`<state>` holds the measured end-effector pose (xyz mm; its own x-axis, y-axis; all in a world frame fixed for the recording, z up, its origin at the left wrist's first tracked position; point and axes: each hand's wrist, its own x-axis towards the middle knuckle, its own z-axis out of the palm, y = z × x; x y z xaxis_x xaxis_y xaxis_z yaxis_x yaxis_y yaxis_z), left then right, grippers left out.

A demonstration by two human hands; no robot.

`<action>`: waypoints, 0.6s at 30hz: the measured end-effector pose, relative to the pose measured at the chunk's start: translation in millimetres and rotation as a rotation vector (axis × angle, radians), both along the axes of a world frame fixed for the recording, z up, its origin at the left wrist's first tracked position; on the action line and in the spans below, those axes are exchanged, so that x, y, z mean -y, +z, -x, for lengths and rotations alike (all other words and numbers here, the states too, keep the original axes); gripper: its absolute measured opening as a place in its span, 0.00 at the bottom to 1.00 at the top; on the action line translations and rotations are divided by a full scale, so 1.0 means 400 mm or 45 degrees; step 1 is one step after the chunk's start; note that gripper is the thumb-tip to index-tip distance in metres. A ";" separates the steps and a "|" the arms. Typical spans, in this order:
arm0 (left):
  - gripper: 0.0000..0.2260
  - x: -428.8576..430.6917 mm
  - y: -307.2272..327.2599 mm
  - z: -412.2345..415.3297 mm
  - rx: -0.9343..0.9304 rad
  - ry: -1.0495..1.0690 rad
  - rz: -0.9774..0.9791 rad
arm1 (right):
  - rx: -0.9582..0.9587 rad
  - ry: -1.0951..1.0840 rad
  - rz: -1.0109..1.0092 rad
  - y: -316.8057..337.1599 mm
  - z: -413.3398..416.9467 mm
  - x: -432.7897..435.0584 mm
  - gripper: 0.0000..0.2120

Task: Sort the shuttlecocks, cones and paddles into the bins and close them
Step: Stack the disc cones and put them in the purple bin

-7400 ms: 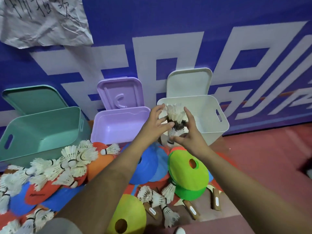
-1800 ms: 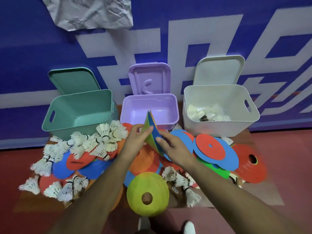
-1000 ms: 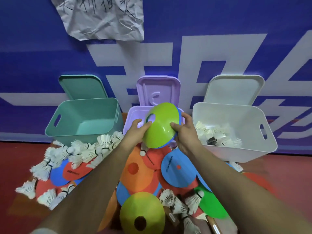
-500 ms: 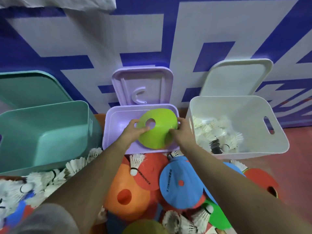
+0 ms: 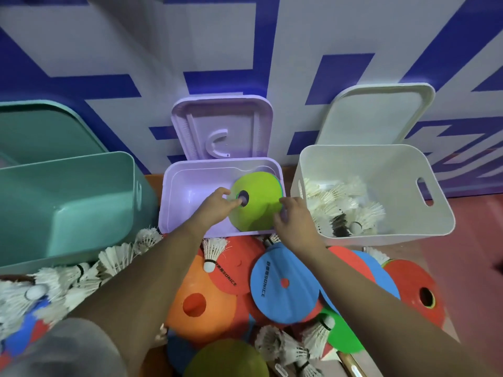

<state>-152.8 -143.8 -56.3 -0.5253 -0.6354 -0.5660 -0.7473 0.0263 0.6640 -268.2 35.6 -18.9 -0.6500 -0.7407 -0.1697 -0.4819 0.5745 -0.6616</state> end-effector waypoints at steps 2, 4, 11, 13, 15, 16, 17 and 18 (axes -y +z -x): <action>0.22 -0.035 0.054 -0.018 -0.050 0.042 0.101 | -0.011 0.046 0.068 0.009 -0.019 -0.056 0.15; 0.16 -0.091 0.107 -0.041 -0.159 0.118 0.206 | -0.007 0.068 0.119 0.014 -0.033 -0.121 0.10; 0.05 -0.332 0.132 -0.122 -0.162 0.058 0.239 | -0.061 -0.003 -0.248 -0.050 -0.038 -0.319 0.19; 0.10 -0.384 0.099 -0.133 0.013 -0.043 0.219 | -0.039 -0.002 -0.424 -0.073 -0.045 -0.347 0.25; 0.15 -0.428 0.073 -0.137 0.156 -0.152 0.165 | -0.083 0.053 -0.529 -0.092 -0.057 -0.358 0.29; 0.16 -0.443 0.061 -0.138 0.176 -0.157 0.115 | -0.120 0.071 -0.553 -0.096 -0.061 -0.358 0.30; 0.17 -0.456 0.050 -0.138 0.193 -0.136 0.087 | -0.156 0.077 -0.558 -0.101 -0.064 -0.357 0.31; 0.17 -0.464 0.041 -0.137 0.195 -0.107 0.101 | -0.185 0.074 -0.555 -0.104 -0.066 -0.356 0.32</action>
<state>-98.0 41.7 -40.0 -0.4903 -0.6387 -0.5931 -0.8322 0.1409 0.5363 -241.8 178.1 -60.5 -0.6495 -0.6565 -0.3836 -0.5916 0.7532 -0.2876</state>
